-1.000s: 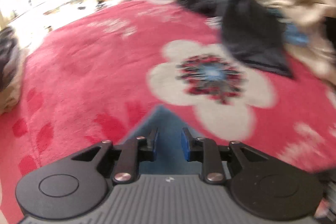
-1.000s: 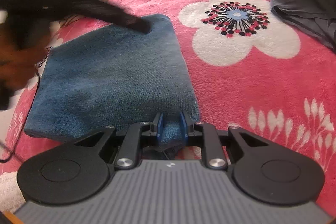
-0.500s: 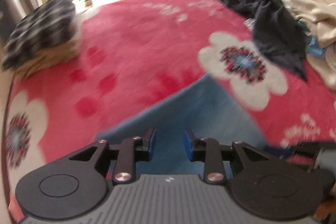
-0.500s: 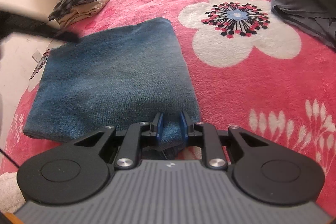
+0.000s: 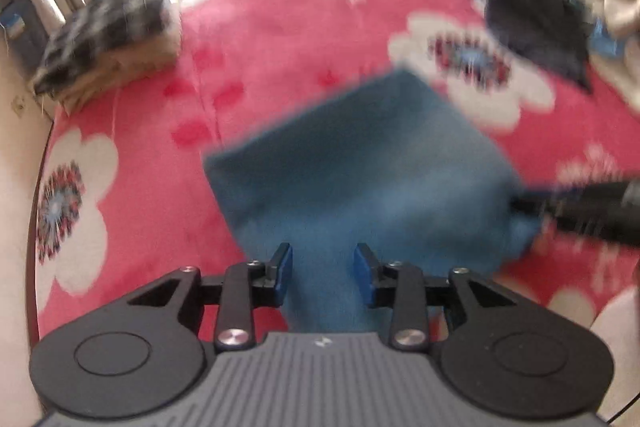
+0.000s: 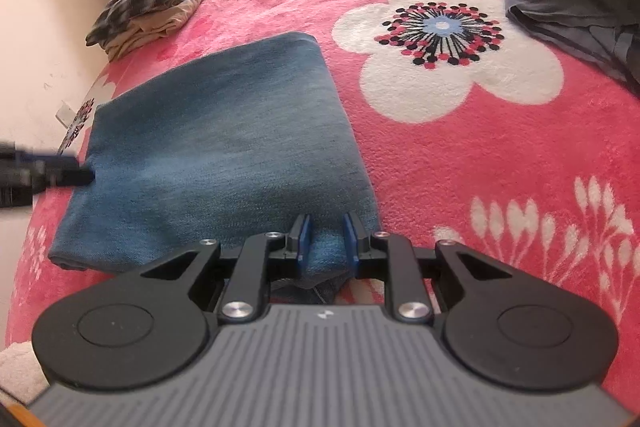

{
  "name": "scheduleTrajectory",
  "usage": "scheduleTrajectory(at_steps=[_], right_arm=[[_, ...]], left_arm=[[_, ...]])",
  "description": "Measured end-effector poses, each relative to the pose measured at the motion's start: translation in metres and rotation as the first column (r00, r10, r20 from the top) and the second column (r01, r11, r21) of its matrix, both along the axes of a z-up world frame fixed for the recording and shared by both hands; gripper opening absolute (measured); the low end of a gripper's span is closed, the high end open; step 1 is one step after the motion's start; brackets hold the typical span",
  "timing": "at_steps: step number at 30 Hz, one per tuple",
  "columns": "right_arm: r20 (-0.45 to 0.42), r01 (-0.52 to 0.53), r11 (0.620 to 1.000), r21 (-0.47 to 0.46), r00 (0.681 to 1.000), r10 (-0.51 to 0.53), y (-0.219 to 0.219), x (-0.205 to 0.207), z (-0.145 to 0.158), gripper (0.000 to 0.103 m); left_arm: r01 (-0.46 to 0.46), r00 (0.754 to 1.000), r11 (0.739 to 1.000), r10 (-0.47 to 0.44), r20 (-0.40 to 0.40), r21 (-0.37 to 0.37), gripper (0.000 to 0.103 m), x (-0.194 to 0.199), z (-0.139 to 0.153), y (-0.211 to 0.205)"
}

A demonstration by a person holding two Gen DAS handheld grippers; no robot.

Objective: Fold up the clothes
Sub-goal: 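Open the left gripper and pull both grippers back from the folded jeans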

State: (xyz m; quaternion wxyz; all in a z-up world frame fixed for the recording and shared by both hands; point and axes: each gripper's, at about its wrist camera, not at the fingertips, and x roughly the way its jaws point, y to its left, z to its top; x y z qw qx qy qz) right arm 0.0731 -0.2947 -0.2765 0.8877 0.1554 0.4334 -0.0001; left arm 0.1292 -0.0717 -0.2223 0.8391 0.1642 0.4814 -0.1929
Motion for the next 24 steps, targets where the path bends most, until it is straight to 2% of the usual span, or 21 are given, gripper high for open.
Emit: scheduleTrajectory(at_steps=[3, 8, 10, 12, 14, 17, 20, 24], right_arm=[[0.0, -0.001, 1.0, -0.002, 1.0, 0.001, 0.0, -0.001, 0.0, 0.018], [-0.002, -0.002, 1.0, -0.008, 1.0, 0.002, 0.0, 0.001, 0.004, 0.018], [0.015, 0.025, 0.999, 0.028, 1.0, -0.025, -0.005, -0.003, 0.012, 0.02], [0.057, 0.088, 0.991, 0.1, 0.994, -0.094, -0.021, -0.016, 0.025, 0.021], [0.081, 0.195, 0.97, 0.143, 0.975, -0.207, -0.042, -0.031, 0.032, 0.022], [0.033, 0.328, 0.929, 0.172, 0.941, -0.338, -0.069, -0.046, 0.03, 0.024], [0.007, 0.306, 0.937, 0.17, 0.95, -0.312, -0.067, -0.054, 0.026, 0.024], [0.031, 0.174, 0.973, 0.153, 0.983, -0.181, -0.042, -0.043, 0.028, 0.024]], left_arm=[[-0.015, 1.0, 1.0, 0.015, 0.022, -0.016, 0.037, -0.002, -0.005, 0.002], [-0.045, 0.999, 0.998, 0.045, -0.005, -0.032, 0.037, 0.005, -0.003, 0.003], [-0.036, 0.999, 0.999, 0.036, -0.004, -0.025, 0.037, 0.006, -0.003, 0.003], [-0.03, 1.0, 0.999, 0.029, -0.004, -0.022, 0.038, 0.006, -0.002, 0.003], [-0.027, 1.0, 0.999, 0.027, -0.003, -0.02, 0.039, 0.007, -0.002, 0.003], [-0.028, 1.0, 0.999, 0.028, 0.002, -0.015, 0.039, 0.007, -0.002, 0.002], [-0.034, 0.999, 0.999, 0.034, 0.003, -0.012, 0.04, 0.007, 0.001, 0.0], [-0.038, 0.999, 0.999, 0.038, 0.011, -0.006, 0.04, 0.008, 0.005, -0.001]])
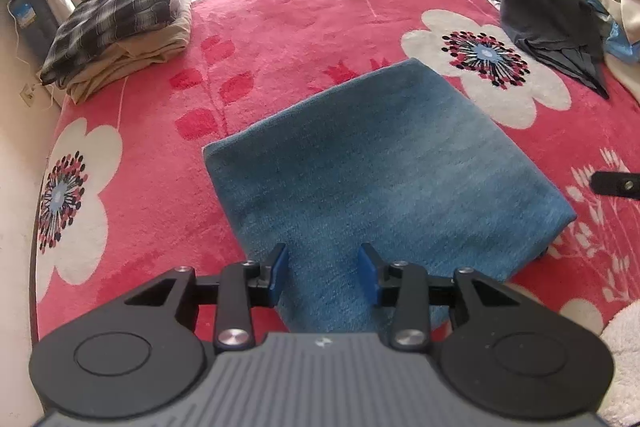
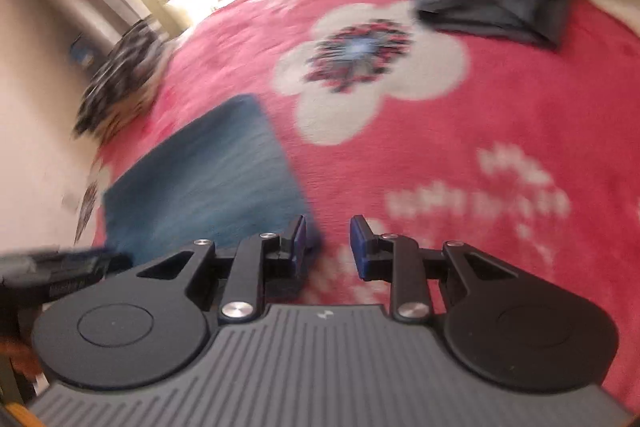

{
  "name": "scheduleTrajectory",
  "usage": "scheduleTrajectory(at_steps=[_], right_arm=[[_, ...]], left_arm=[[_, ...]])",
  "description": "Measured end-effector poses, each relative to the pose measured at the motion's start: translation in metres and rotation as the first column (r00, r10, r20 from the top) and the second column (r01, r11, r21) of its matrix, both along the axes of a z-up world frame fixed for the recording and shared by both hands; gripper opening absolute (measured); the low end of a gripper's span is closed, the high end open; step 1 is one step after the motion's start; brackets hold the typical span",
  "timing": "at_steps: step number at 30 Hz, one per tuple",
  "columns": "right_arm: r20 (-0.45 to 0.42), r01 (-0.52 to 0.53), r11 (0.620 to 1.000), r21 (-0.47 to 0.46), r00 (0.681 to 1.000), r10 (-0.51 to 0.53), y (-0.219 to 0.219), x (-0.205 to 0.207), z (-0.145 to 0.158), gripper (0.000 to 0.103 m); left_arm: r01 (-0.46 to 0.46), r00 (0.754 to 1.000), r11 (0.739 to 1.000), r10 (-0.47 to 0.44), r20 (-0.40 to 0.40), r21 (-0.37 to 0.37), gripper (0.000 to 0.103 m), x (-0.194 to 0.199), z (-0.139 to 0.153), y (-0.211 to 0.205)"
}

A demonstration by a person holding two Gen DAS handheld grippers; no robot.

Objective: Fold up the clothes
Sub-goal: 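Open the left gripper and pull both grippers back from the folded jeans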

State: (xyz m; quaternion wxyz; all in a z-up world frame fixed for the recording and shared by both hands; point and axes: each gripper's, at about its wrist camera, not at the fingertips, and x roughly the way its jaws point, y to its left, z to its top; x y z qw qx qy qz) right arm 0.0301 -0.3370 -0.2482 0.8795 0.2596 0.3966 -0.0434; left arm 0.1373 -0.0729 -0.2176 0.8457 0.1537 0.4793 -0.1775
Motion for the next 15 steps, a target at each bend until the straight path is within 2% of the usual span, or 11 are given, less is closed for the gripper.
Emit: scheduleTrajectory(at_steps=[5, 8, 10, 15], right_arm=[[-0.007, -0.137, 0.99, -0.033, 0.991, 0.137, 0.028, 0.02, -0.004, 0.024], [-0.06, -0.188, 0.981, -0.056, 0.981, 0.184, 0.04, 0.031, -0.014, 0.024], [-0.092, -0.2, 0.978, -0.059, 0.977, 0.194, 0.045, 0.036, -0.02, 0.024], [-0.095, -0.193, 0.98, -0.054, 0.978, 0.187, 0.045, 0.034, -0.022, 0.024]], left_arm=[[-0.002, 1.0, 1.0, 0.002, 0.019, -0.002, 0.04, 0.0, 0.007, -0.002], [0.003, 1.0, 1.0, -0.003, 0.027, -0.006, 0.04, 0.002, 0.01, -0.004], [0.007, 0.999, 1.0, -0.007, 0.032, -0.008, 0.04, 0.003, 0.011, -0.006], [0.014, 0.999, 1.0, -0.014, 0.038, -0.008, 0.04, 0.01, 0.011, -0.014]])
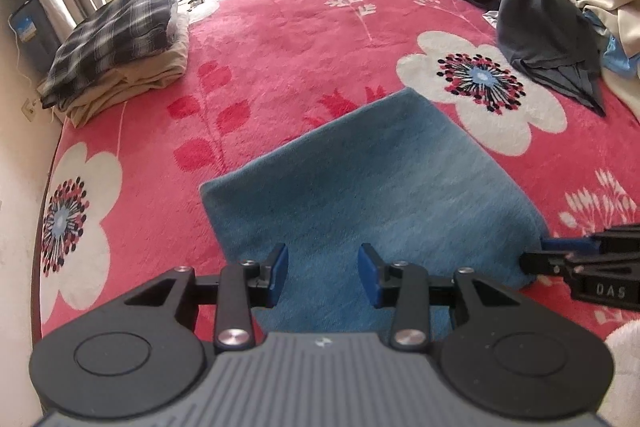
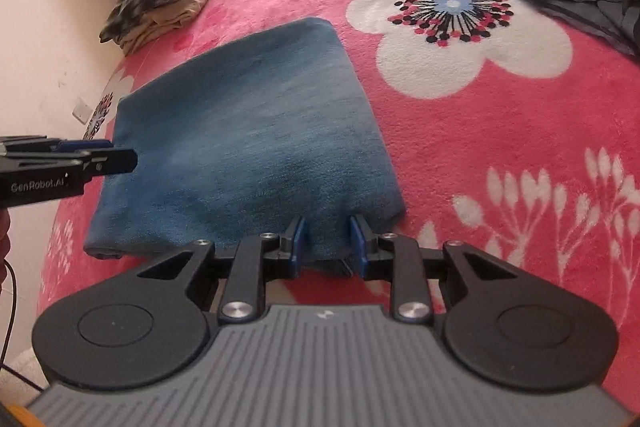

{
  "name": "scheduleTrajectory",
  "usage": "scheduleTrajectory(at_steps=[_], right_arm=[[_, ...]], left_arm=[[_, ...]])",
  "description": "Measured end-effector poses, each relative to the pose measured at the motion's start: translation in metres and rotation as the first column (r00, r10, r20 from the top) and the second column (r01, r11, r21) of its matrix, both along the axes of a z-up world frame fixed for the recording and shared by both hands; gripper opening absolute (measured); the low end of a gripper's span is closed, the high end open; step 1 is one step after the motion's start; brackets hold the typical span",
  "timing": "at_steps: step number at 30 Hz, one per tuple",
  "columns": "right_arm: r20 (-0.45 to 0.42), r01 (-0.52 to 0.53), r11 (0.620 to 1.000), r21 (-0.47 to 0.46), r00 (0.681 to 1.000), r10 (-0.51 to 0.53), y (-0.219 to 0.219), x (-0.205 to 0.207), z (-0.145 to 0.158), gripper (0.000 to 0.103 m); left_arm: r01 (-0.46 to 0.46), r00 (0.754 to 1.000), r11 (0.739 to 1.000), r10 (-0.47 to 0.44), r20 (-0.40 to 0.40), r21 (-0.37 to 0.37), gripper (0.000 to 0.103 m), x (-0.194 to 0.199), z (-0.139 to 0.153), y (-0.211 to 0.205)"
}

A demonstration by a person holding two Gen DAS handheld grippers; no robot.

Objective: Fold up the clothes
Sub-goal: 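Open the left gripper and pull both grippers back from the folded jeans, then move both open grippers to opposite sides of the folded jeans square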

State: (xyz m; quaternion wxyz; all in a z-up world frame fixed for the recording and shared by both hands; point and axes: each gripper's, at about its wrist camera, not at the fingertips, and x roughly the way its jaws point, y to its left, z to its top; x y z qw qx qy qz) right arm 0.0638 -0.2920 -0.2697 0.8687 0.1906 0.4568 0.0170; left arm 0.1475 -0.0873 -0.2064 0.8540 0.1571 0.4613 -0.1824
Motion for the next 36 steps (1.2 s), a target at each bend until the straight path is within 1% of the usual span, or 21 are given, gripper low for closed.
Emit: scheduleTrajectory(at_steps=[5, 9, 19, 24, 36], right_arm=[[-0.006, -0.005, 1.0, -0.008, 1.0, 0.004, 0.001, 0.002, -0.001, 0.025], [-0.009, -0.007, 1.0, -0.007, 1.0, 0.007, 0.0, 0.003, -0.002, 0.026], [-0.013, -0.007, 1.0, -0.002, 1.0, 0.007, 0.0, 0.002, -0.002, 0.028], [-0.015, -0.007, 1.0, 0.0, 1.0, 0.007, 0.0, 0.002, -0.003, 0.029], [-0.015, -0.007, 1.0, 0.007, 1.0, 0.007, -0.001, 0.002, -0.005, 0.029]], left_arm=[[0.005, 1.0, 0.999, -0.005, 0.012, 0.037, 0.041, 0.009, -0.002, -0.009], [-0.012, 1.0, 0.998, 0.012, 0.0, 0.068, 0.041, 0.016, -0.005, -0.014], [-0.062, 0.998, 0.993, 0.064, -0.017, 0.098, 0.043, 0.03, -0.008, -0.016], [-0.097, 0.994, 0.99, 0.102, -0.042, 0.1, 0.043, 0.038, -0.01, -0.016], [-0.121, 0.989, 0.983, 0.131, -0.066, 0.135, 0.046, 0.044, -0.017, -0.018]])
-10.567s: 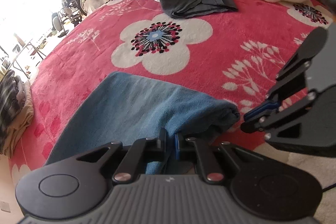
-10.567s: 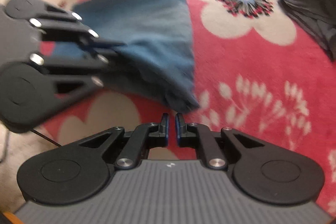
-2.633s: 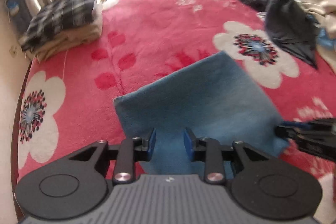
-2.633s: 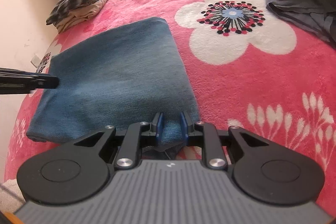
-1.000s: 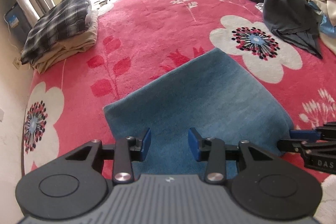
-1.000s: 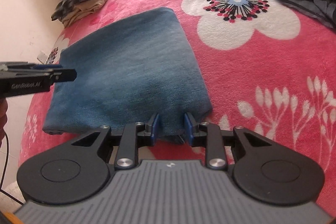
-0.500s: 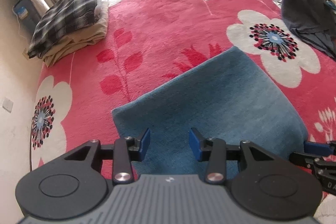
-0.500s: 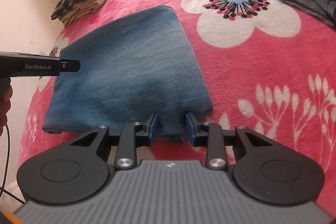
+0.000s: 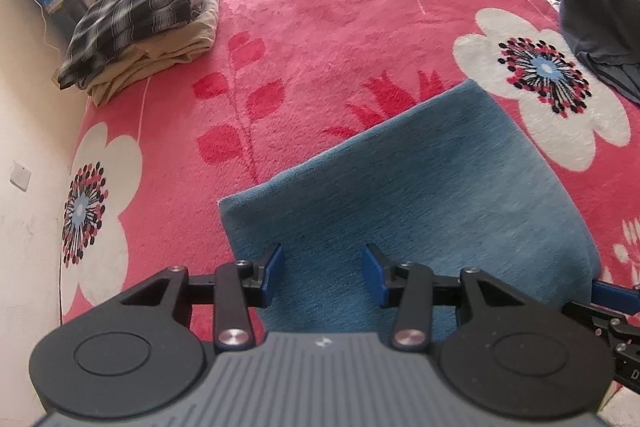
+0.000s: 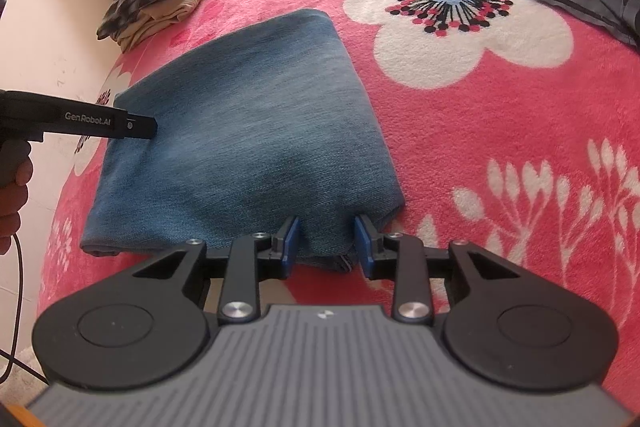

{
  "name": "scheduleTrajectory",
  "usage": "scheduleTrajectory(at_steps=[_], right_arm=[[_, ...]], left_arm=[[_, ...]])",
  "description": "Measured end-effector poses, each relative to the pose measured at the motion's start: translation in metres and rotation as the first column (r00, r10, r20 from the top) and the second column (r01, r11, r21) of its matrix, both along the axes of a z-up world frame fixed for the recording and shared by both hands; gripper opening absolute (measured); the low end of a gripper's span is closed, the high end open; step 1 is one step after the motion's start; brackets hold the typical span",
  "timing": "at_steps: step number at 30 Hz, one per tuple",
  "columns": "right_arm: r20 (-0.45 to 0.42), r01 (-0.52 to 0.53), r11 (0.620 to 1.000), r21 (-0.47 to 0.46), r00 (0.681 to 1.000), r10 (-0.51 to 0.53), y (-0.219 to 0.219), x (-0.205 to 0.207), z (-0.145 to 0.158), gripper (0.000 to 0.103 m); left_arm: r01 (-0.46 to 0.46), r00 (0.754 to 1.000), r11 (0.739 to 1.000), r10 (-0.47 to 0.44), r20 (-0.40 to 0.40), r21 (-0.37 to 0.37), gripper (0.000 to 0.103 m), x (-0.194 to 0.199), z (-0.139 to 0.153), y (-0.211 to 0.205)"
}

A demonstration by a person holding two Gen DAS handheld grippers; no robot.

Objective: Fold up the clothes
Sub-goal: 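Move both open grippers to opposite sides of the folded jeans square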

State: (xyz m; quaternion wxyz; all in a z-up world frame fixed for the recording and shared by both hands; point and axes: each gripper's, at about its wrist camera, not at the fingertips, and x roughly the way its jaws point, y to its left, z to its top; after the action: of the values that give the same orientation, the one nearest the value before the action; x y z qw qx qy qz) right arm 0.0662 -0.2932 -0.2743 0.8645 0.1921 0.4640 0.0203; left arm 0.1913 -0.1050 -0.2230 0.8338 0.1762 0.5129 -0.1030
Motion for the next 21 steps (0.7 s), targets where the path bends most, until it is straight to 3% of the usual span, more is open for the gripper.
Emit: scheduleTrajectory(at_steps=[21], right_arm=[[-0.012, 0.007, 1.0, 0.005, 1.0, -0.007, -0.0012, 0.0005, -0.0015, 0.035]], left_arm=[[0.001, 1.0, 1.0, -0.001, -0.01, 0.017, 0.047, 0.0003, -0.0041, -0.0004]])
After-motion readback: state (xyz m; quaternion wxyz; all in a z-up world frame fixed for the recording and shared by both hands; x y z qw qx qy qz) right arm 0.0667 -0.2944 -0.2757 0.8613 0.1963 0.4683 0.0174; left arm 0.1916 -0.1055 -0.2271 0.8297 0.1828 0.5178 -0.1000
